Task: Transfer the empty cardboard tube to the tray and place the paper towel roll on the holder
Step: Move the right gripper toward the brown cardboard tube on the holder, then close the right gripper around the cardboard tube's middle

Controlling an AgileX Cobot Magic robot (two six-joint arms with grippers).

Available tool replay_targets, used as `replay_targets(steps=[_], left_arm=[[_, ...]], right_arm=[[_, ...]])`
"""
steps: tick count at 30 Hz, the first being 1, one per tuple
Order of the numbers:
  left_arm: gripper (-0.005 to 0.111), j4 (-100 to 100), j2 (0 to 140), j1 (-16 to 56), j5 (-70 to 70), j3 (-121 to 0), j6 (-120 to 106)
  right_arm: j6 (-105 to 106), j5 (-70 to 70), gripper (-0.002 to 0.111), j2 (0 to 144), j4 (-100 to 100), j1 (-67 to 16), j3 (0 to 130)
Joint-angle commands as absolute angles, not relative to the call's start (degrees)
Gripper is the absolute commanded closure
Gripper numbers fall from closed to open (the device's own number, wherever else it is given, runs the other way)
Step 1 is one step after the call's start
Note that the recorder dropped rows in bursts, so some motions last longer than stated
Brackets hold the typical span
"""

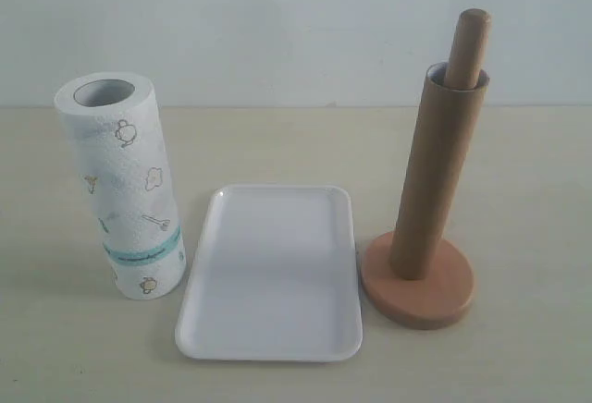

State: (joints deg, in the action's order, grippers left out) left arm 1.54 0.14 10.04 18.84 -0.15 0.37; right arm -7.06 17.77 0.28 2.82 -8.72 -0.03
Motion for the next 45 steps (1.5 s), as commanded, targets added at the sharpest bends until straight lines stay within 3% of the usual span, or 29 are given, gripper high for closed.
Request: replay_targets(steps=[1, 12, 14, 20, 27, 32, 40, 45], left_arm=[[0.103, 2.1, 0.0, 9.9, 17.9, 0.0, 0.0], [0.103, 2.1, 0.0, 9.9, 17.9, 0.0, 0.0], [0.103, 2.1, 0.0, 9.9, 17.9, 0.0, 0.0], [0.103, 2.1, 0.0, 9.9, 17.9, 0.0, 0.0], [0.103, 2.1, 0.0, 9.9, 17.9, 0.0, 0.0], [0.103, 2.1, 0.0, 9.9, 17.9, 0.0, 0.0], [0.103, 2.1, 0.0, 9.9, 17.9, 0.0, 0.0], [0.103, 2.1, 0.0, 9.9, 17.9, 0.0, 0.0]], right_arm=[[-1.1, 4.3, 0.108, 0.0, 6.6, -8.5, 0.0], [-1.2, -49.4, 0.108, 0.0, 6.5, -8.5, 0.0], [-1.2, -49.7, 0.108, 0.2, 5.7, -8.5, 2.7], [-7.0, -30.3, 0.108, 12.5, 6.7, -8.5, 13.7], [-17.5, -14.9, 0.108, 31.3, 7.4, -8.5, 13.8], [-22.8, -30.9, 0.108, 49.7, 22.8, -8.5, 6.5], [-26.0, -64.8, 0.108, 77.2, 36.1, -8.5, 5.3], [-26.0, -66.8, 0.108, 81.5, 30.0, -8.5, 5.3]])
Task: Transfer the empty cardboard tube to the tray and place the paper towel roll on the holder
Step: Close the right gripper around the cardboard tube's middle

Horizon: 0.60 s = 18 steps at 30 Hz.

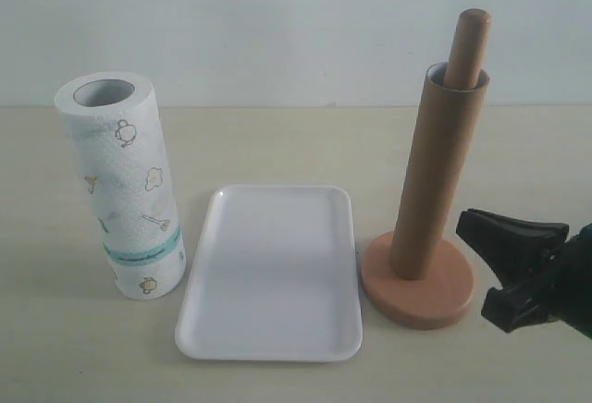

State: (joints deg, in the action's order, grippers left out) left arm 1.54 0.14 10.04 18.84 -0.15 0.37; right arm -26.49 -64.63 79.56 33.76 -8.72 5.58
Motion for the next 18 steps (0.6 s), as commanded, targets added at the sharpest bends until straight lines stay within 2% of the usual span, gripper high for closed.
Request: replay_targets(steps=[1, 3, 6, 8, 12, 13, 18], left_arm=[[0.103, 2.1, 0.0, 9.9, 17.9, 0.0, 0.0], [0.103, 2.1, 0.0, 9.9, 17.9, 0.0, 0.0], [0.103, 2.1, 0.0, 9.9, 17.9, 0.0, 0.0], [0.103, 2.1, 0.0, 9.9, 17.9, 0.0, 0.0], [0.103, 2.1, 0.0, 9.9, 17.9, 0.0, 0.0], [0.103, 2.1, 0.0, 9.9, 17.9, 0.0, 0.0], [0.103, 2.1, 0.0, 9.9, 17.9, 0.0, 0.0]], right_arm=[[-25.9, -66.5, 0.108, 81.8, 29.2, -8.5, 5.3], [-25.3, -66.5, 0.108, 81.9, 28.9, -8.5, 5.5], [-24.0, -65.0, 0.097, 81.9, 30.2, -8.5, 7.2], [-24.1, -63.6, 0.077, 81.9, 31.3, -8.5, 8.8], [-24.8, -62.7, 0.009, 81.9, 33.2, -8.5, 11.3], [-24.9, -61.6, 0.004, 81.9, 33.2, -8.5, 12.0], [-25.1, -54.2, 0.004, 81.9, 33.3, -8.5, 15.5]])
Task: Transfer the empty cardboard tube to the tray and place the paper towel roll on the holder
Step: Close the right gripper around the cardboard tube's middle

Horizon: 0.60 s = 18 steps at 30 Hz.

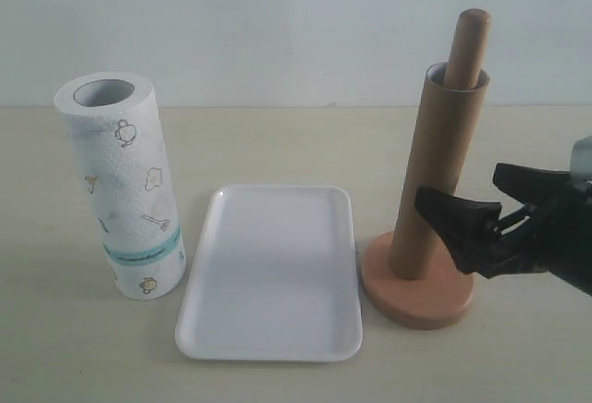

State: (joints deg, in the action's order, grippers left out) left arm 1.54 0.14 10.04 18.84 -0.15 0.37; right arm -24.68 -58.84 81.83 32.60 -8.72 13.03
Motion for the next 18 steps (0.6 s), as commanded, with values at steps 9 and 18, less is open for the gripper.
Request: replay_targets(steps=[9, 18], left_arm=[[0.103, 2.1, 0.0, 9.9, 17.9, 0.0, 0.0], [0.103, 2.1, 0.0, 9.9, 17.9, 0.0, 0.0]], right_arm=[[-25.6, -54.1, 0.004, 81.9, 33.6, -8.5, 18.4], [-27.5, -54.2, 0.004, 87.3, 33.7, -9.9, 21.6]])
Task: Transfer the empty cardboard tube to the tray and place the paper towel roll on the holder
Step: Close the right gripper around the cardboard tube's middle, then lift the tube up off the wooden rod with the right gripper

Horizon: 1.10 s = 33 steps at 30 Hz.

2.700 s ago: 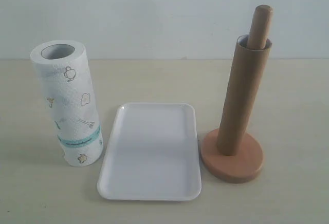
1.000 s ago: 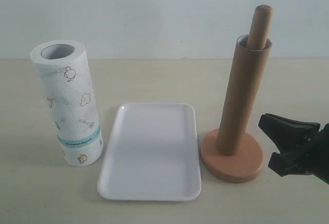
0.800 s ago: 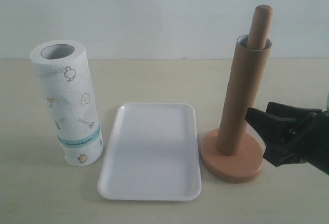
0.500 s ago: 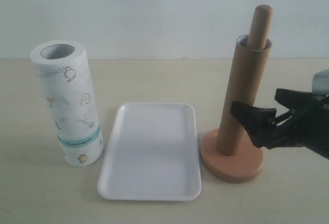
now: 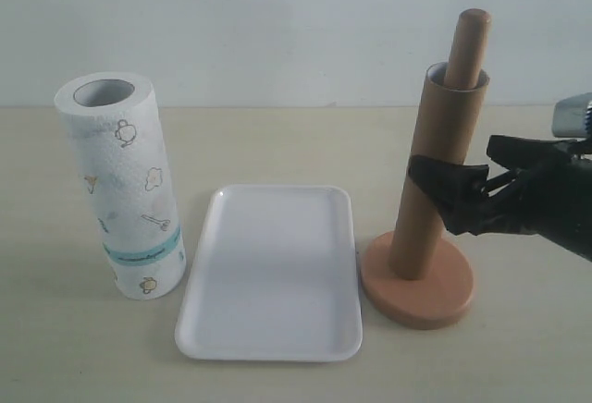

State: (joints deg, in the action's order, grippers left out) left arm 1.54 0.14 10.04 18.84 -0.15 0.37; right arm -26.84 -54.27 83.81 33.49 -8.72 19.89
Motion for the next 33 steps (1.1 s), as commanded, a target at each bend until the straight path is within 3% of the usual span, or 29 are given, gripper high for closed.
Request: replay_targets(steps=[1, 14, 16, 19, 23, 33], left_arm=[[0.103, 2.1, 0.0, 9.9, 17.9, 0.0, 0.0], [0.103, 2.1, 0.0, 9.9, 17.9, 0.0, 0.0], [0.103, 2.1, 0.0, 9.9, 17.9, 0.0, 0.0], [0.103, 2.1, 0.0, 9.9, 17.9, 0.0, 0.0], [0.103, 2.1, 0.0, 9.9, 17.9, 0.0, 0.0], [0.103, 2.1, 0.0, 9.9, 17.9, 0.0, 0.0]], right_arm=[[-27.5, -54.2, 0.004, 88.6, 33.4, -10.4, 22.2], [-25.4, -49.6, 0.007, 96.6, 29.5, -12.6, 27.0], [-24.9, -49.6, 0.018, 96.6, 29.3, -12.6, 27.0], [-24.9, -49.4, 0.051, 96.6, 29.3, -12.6, 27.0], [-25.4, -48.8, 0.109, 96.6, 32.3, -12.6, 27.0], [-26.9, -47.6, 0.108, 93.7, 32.5, -12.6, 27.0]])
